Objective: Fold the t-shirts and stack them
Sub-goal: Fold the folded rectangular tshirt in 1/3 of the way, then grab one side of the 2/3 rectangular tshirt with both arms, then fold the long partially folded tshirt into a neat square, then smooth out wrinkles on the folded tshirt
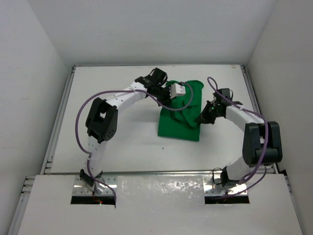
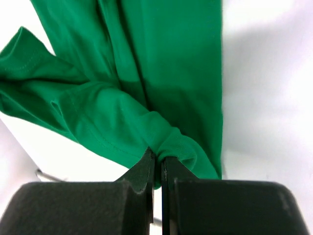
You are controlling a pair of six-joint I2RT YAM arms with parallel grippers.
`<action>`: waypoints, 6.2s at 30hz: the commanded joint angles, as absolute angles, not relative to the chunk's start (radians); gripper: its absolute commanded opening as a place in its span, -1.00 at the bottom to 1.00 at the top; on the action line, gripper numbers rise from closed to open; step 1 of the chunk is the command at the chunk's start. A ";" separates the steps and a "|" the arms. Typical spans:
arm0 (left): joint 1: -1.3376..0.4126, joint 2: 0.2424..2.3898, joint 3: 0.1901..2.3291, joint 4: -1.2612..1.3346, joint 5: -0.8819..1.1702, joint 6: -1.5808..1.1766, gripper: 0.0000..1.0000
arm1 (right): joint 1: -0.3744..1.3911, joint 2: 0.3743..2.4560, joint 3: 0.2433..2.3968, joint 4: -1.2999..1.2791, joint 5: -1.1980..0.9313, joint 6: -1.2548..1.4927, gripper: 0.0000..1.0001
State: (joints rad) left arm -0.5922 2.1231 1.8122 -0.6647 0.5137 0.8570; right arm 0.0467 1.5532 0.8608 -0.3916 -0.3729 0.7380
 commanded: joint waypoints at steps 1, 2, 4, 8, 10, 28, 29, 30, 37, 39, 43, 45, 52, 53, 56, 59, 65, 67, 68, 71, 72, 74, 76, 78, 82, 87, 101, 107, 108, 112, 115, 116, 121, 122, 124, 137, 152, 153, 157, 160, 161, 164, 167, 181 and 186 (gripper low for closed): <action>-0.580 2.149 1.848 -0.539 0.508 0.799 -1.00 | 0.034 1.606 0.926 -0.327 -0.328 0.755 -1.00; -0.580 2.154 1.847 -0.513 0.509 0.795 -1.00 | 0.031 1.618 0.936 -0.325 -0.325 0.752 -1.00; -0.580 2.166 1.845 -0.489 0.515 0.790 -1.00 | 0.028 1.649 0.960 -0.336 -0.316 0.741 -1.00; -0.578 2.194 1.850 -0.437 0.511 0.779 -1.00 | 0.018 1.675 0.971 -0.318 -0.304 0.747 -1.00; -0.578 2.206 1.850 -0.439 0.502 0.781 -1.00 | 0.018 1.703 0.976 -0.307 -0.311 0.752 -1.00; -0.479 2.293 1.887 -0.279 0.340 0.460 -0.17 | -0.066 1.904 1.314 -0.298 -0.146 0.598 -0.32; -0.466 2.292 1.885 -0.267 0.342 0.451 -0.15 | -0.069 1.901 1.334 -0.305 -0.149 0.575 -0.28; -0.460 2.293 1.885 -0.264 0.339 0.445 -0.15 | -0.069 1.901 1.335 -0.305 -0.156 0.568 -0.26; -0.400 2.254 1.950 -0.305 0.400 0.408 -0.15 | -0.066 1.757 1.197 -0.278 -0.232 0.503 -0.32; -0.405 2.200 1.947 -0.397 0.559 0.498 -0.16 | -0.058 1.712 1.108 -0.273 -0.255 0.497 -0.32; -0.493 2.074 1.855 -0.734 0.756 1.064 -0.14 | -0.041 1.626 1.030 -0.409 -0.273 0.463 -0.27; -0.550 2.039 1.780 -0.889 0.660 1.260 -0.10 | -0.020 1.605 1.009 -0.478 -0.259 0.431 -0.16; -0.660 2.008 1.546 -0.951 0.610 1.558 0.66 | 0.063 1.539 0.809 -0.482 -0.295 0.477 0.16; -0.670 2.008 1.537 -0.922 0.611 1.557 0.76 | 0.069 1.540 0.796 -0.468 -0.291 0.495 0.15; -0.692 2.009 1.496 -0.856 0.598 1.537 0.77 | 0.087 1.546 0.744 -0.387 -0.308 0.540 0.15; -0.713 2.011 1.468 -0.770 0.571 1.514 0.72 | 0.097 1.568 0.729 -0.354 -0.307 0.567 0.13; -0.719 2.011 1.402 -0.729 0.532 1.500 0.39 | 0.133 1.559 0.677 -0.313 -0.288 0.617 0.10; -0.724 2.006 1.378 -0.697 0.528 1.456 0.28 | 0.133 1.559 0.673 -0.296 -0.256 0.623 0.07; -0.726 2.005 1.373 -0.668 0.528 1.442 0.24 | 0.133 1.559 0.672 -0.287 -0.244 0.626 0.06; -0.729 2.000 1.353 -0.608 0.519 1.390 0.06 | 0.133 1.571 0.681 -0.262 -0.209 0.640 -0.07; -0.729 1.999 1.345 -0.591 0.509 1.372 -0.03 | 0.132 1.574 0.689 -0.256 -0.203 0.644 -0.14; -0.729 1.997 1.344 -0.552 0.480 1.326 -0.36 | 0.130 1.578 0.701 -0.258 -0.186 0.647 -0.34; -0.729 1.996 1.344 -0.540 0.466 1.295 -0.80 | 0.130 1.575 0.704 -0.273 -0.178 0.643 -0.52; -0.729 1.991 1.336 -0.541 0.462 1.284 -1.00 | 0.127 1.560 0.701 -0.293 -0.173 0.634 -0.75; -0.729 1.977 1.333 -0.570 0.443 1.244 -1.00 | 0.126 1.529 0.696 -0.347 -0.192 0.580 -1.00; -0.729 1.881 1.296 -0.624 0.483 1.207 -1.00 | 0.129 1.425 0.647 -0.406 -0.259 0.523 -1.00; -0.854 1.591 1.261 -1.049 0.547 0.994 -1.00 | 0.287 1.054 0.716 -0.955 -0.333 0.380 -1.00; -0.854 1.486 1.383 -1.267 0.612 1.104 -1.00 | 0.287 1.019 0.903 -1.195 -0.354 0.344 -1.00; -0.844 1.493 1.402 -1.276 0.611 1.100 -1.00 | 0.288 1.035 0.920 -1.196 -0.383 0.350 -1.00; -0.706 1.574 1.526 -1.316 0.692 1.033 -1.00 | 0.276 1.150 1.040 -1.175 -0.394 0.373 -1.00; -0.588 1.650 1.615 -1.313 0.701 1.011 -1.00 | 0.214 1.253 1.118 -1.111 -0.429 0.388 -1.00; -0.565 1.670 1.656 -1.304 0.701 0.999 -1.00 | 0.198 1.276 1.146 -1.091 -0.440 0.396 -1.00; -0.463 1.798 1.759 -1.197 0.695 0.861 -1.00 | 0.153 1.459 1.239 -0.996 -0.448 0.403 -1.00; -0.444 1.816 1.759 -1.160 0.689 0.804 -1.00 | 0.149 1.480 1.246 -0.956 -0.449 0.408 -1.00; -0.431 1.842 1.773 -1.074 0.660 0.761 -1.00 | 0.129 1.543 1.267 -0.910 -0.449 0.429 -1.00; -0.394 2.089 1.910 -0.907 0.594 0.561 -1.00 | 0.063 1.742 1.364 -0.825 -0.405 0.475 -1.00; -0.376 2.321 2.064 -0.625 0.210 0.345 -0.27 | 0.009 2.129 1.623 -0.695 -0.229 0.557 -0.29; -0.370 2.338 2.129 -0.624 0.184 0.330 -0.23 | 0.005 2.152 1.693 -0.698 -0.218 0.560 -0.29; -0.331 2.372 2.246 -0.624 0.193 0.264 0.26 | -0.022 2.172 1.796 -0.701 -0.192 0.548 -0.32; -0.322 2.297 2.195 -0.614 0.241 0.242 0.03 | -0.008 2.042 1.683 -0.610 -0.181 0.520 -0.38; -0.324 2.264 2.124 -0.609 0.283 0.244 -0.03 | 0.030 1.949 1.631 -0.585 -0.173 0.505 -0.42; -0.330 2.120 1.882 -0.516 0.468 0.206 -0.20 | 0.095 1.774 1.398 -0.438 -0.161 0.518 -0.60; -0.344 2.042 1.716 -0.407 0.532 0.147 -0.30 | 0.144 1.717 1.224 -0.306 -0.198 0.604 -0.84; -0.357 2.209 1.668 -0.267 0.422 0.020 -0.36 | 0.120 2.055 1.262 -0.255 -0.173 0.677 -1.00; -0.357 2.210 1.615 -0.226 0.373 0.008 -0.36 | 0.120 2.152 1.400 -0.311 -0.176 0.632 -1.00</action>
State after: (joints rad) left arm -0.3588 2.2257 1.6310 -0.3149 0.4122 0.0360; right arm 0.1192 2.1010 1.3537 -0.2924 -0.2207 0.6731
